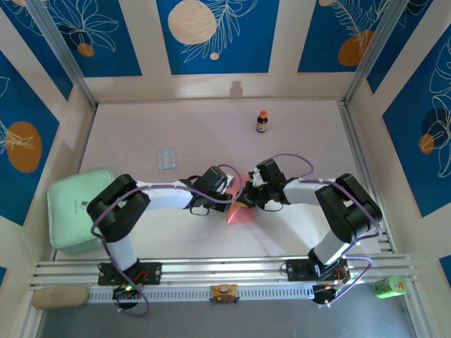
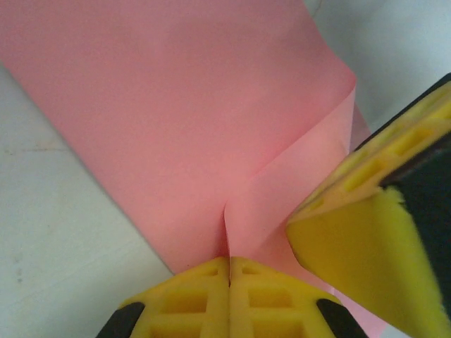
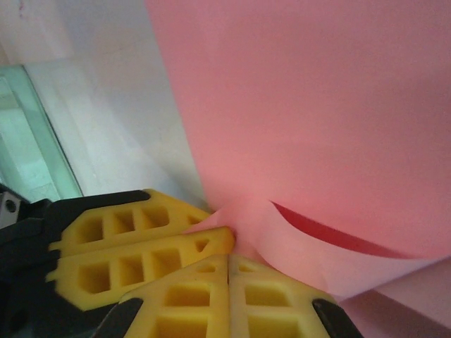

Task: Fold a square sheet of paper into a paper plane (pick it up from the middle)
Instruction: Fold the triangle a second time at the center of the table.

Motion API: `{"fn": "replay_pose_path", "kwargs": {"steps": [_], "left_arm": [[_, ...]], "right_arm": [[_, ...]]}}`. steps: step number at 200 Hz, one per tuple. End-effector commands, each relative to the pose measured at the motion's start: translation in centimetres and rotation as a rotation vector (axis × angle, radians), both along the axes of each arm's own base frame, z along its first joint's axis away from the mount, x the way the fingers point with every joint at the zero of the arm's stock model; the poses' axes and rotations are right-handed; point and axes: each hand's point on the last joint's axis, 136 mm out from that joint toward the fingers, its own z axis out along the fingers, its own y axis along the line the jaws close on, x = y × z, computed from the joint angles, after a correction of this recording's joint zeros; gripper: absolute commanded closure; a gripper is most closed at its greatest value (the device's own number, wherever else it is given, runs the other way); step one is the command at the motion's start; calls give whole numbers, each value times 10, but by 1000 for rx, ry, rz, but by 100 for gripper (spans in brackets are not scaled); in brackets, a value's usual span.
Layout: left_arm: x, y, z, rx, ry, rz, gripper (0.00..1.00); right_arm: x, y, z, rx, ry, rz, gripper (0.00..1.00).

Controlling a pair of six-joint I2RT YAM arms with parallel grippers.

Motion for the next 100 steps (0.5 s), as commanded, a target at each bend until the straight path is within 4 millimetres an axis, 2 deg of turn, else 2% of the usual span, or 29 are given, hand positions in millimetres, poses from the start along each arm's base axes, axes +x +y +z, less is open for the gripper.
{"fn": "replay_pose_path", "kwargs": {"steps": [1, 49, 70, 100], "left_arm": [[-4, 6, -13, 20, 50, 6, 100], [-5, 5, -15, 28, 63, -8, 100], [-6, 4, -16, 28, 68, -10, 100], [-7, 4, -17, 34, 75, -13, 100]], "right_arm": [[-8, -9, -15, -36, 34, -9, 100], [-19, -25, -33, -54, 75, -53, 100], [-15, -25, -26, -40, 54, -56, 100], [-1, -22, 2, 13, -22, -56, 100]]}}
